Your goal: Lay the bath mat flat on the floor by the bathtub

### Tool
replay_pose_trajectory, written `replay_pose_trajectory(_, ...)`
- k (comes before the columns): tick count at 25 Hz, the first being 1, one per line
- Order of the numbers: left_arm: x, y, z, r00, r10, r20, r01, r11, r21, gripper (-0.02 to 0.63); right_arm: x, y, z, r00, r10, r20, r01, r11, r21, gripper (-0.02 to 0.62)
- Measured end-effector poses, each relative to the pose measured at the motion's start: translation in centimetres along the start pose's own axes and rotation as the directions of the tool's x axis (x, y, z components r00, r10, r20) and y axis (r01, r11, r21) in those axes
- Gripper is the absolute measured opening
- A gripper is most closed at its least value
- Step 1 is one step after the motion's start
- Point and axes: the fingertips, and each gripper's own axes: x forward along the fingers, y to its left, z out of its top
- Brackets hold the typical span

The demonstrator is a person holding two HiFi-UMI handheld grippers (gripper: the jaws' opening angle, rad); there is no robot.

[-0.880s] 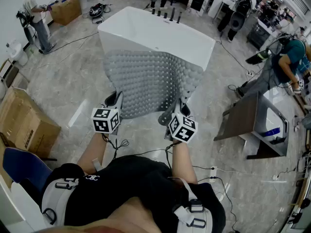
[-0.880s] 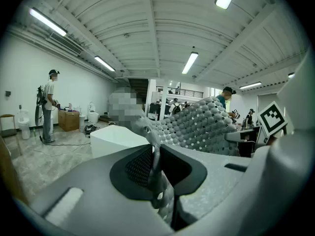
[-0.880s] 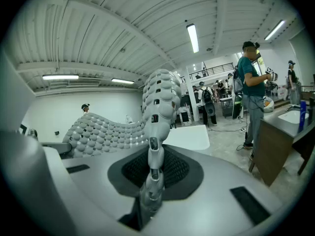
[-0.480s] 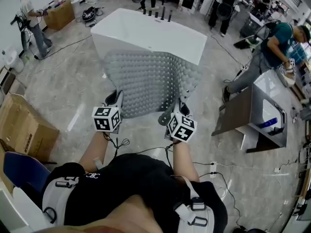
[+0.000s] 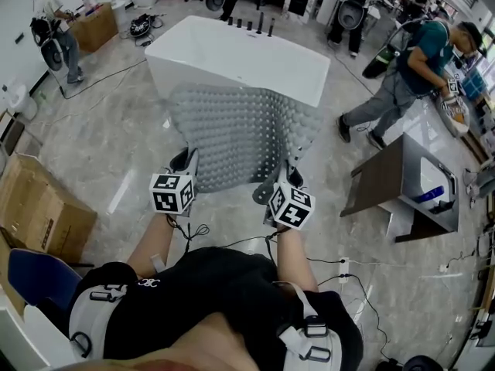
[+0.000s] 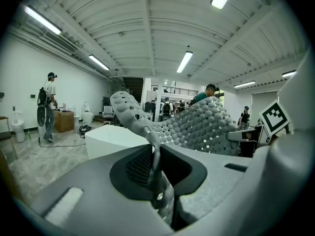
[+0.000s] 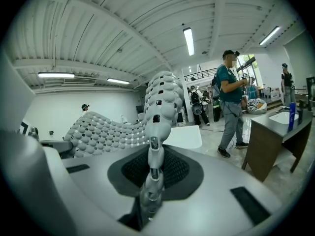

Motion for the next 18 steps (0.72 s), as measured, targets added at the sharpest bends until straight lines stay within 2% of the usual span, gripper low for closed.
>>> replay_pose_trajectory(9,0.4,3.1,-2.1,0.998,-0.045,-0.035,0.044,0.998,-0.033,0.051,0.6,2.3,-1.8,0.999,-0.033,-0.006,0.033,0.999,-0.014,0.043)
replay_pose_trajectory(18,4.8,5.6,-0.6,0.999,-0.024,-0.030,0.025,0.999,0.022,0.051,5.8,1.5,-1.3,0.999,-0.036,-0.003,0.036,0.999,0.035,0.042)
